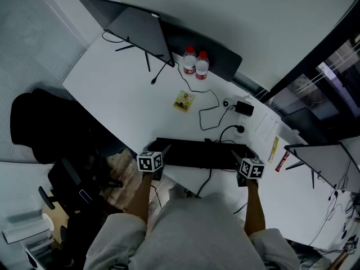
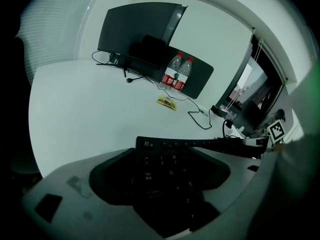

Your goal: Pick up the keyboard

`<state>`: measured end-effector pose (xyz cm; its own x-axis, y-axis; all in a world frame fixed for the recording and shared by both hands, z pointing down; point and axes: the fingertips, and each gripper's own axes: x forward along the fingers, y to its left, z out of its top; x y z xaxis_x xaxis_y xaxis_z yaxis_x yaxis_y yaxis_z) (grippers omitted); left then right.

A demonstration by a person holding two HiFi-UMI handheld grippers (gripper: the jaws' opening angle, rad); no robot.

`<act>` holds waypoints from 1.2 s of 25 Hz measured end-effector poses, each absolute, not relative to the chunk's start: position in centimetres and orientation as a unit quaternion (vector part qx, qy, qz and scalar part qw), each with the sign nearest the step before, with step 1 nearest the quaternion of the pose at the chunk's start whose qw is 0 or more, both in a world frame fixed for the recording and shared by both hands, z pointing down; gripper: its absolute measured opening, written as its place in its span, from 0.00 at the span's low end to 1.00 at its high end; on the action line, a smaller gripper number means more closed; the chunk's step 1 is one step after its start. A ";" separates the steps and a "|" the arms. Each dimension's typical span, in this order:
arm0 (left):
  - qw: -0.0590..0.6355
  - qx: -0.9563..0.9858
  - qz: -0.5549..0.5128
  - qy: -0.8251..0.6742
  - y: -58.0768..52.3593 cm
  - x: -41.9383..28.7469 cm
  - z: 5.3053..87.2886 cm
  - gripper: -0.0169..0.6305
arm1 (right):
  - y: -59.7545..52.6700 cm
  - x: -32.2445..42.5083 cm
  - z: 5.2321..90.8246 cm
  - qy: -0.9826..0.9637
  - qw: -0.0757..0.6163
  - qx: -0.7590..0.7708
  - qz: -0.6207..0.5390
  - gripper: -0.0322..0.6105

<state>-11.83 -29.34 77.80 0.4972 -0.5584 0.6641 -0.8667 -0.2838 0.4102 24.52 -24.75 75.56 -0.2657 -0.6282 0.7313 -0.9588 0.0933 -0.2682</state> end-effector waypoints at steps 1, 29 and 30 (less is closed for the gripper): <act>0.384 0.776 0.201 -0.459 -29.4 -11.8 77.8 0.50 | -24.7 24.5 75.9 -0.704 0.224 0.561 0.374 0.62; 0.402 0.761 0.172 -0.479 -29.7 -11.9 77.5 0.50 | -25.0 24.2 76.5 -0.688 0.176 0.575 0.407 0.62; 0.401 0.760 0.173 -0.481 -29.6 -11.9 77.5 0.50 | -25.0 24.3 76.5 -0.686 0.175 0.577 0.407 0.62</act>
<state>-11.87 -29.65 77.51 0.4771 -0.5931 0.6486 -0.8703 -0.2159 0.4428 24.28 -25.01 76.55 -0.2738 -0.6488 0.7100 -0.9340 0.0032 -0.3573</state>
